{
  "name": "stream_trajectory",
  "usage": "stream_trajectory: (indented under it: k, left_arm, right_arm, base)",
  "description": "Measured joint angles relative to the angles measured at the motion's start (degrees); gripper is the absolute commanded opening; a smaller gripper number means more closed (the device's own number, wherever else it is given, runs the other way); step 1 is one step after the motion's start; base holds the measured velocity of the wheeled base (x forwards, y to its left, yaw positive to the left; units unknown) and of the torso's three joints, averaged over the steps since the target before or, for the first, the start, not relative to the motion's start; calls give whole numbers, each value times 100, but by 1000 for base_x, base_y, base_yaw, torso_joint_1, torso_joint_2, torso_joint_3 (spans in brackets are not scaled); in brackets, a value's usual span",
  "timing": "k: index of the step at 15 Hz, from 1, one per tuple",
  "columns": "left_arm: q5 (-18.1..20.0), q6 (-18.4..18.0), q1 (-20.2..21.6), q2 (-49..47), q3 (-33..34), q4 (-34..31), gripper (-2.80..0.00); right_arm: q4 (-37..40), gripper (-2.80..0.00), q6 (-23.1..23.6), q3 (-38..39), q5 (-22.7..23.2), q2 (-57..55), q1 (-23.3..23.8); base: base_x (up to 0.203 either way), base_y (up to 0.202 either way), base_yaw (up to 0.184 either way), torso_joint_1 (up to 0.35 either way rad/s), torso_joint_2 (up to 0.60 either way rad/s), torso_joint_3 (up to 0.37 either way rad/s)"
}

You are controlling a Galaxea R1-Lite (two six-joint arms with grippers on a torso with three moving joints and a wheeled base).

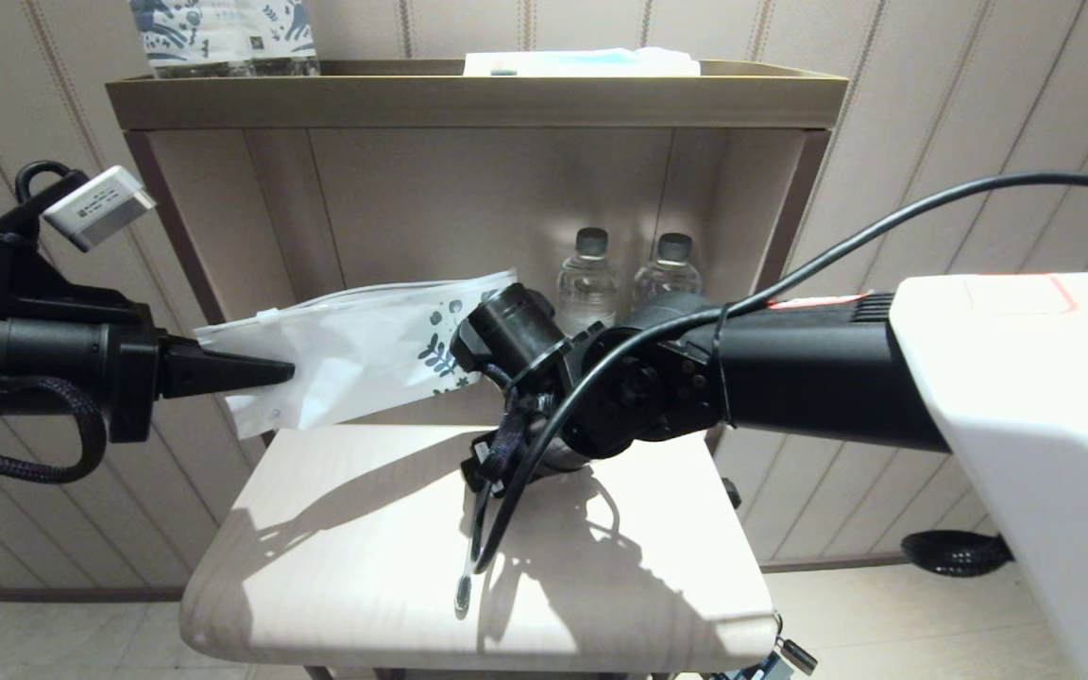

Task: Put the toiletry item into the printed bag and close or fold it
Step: Pick up the toothpaste

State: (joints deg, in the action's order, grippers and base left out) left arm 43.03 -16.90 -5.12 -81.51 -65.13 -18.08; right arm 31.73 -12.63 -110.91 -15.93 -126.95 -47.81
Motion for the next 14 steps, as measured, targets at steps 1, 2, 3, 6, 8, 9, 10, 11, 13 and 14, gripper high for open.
stream_trajectory:
  k: [1, 2, 3, 6, 8, 9, 10, 11, 13, 14]
  left_arm:
    - [-21, -4, 0, 13, -8, 0, -280]
    - [-23, -2, 2, 33, -36, 2, -280]
    - [-32, -5, 2, 60, -41, 6, -280]
    - [-49, 22, 2, 148, 49, -9, -280]
    - [-67, 33, 2, 177, 65, -33, -280]
    - [-85, 36, 2, 181, 46, -63, -280]
    - [-165, 39, 2, 193, 33, -63, -280]
    - [-275, 41, 2, 214, 30, -74, -280]
    - [-384, 45, 0, 284, 33, -112, -280]
    - [-390, 45, -2, 326, 30, -199, -280]
  right_arm:
    - [-36, 0, 21, 2, 4, 0, 22]
    - [-49, 0, 28, 2, 9, 0, 60]
    - [-54, 0, 34, 2, 11, -2, 115]
    - [-54, 0, 32, 13, 24, 6, 343]
    - [-53, 0, 19, 49, 64, 29, 475]
    - [-51, 0, 17, 68, 113, 49, 527]
    - [-51, 0, 15, 80, 198, 66, 553]
    - [-48, 0, 15, 87, 282, 82, 567]
    - [-56, 0, 19, 87, 507, 107, 555]
    - [-123, 0, 11, 85, 554, 123, 539]
  base:
    - [0, 0, 0, 0, 0, 0]
    - [0, 0, 0, 0, 0, 0]
    - [0, 0, 0, 0, 0, 0]
    - [0, 0, 0, 0, 0, 0]
    - [0, 0, 0, 0, 0, 0]
    - [0, 0, 0, 0, 0, 0]
    - [0, 0, 0, 0, 0, 0]
    - [0, 0, 0, 0, 0, 0]
    - [0, 0, 0, 0, 0, 0]
    - [0, 0, 0, 0, 0, 0]
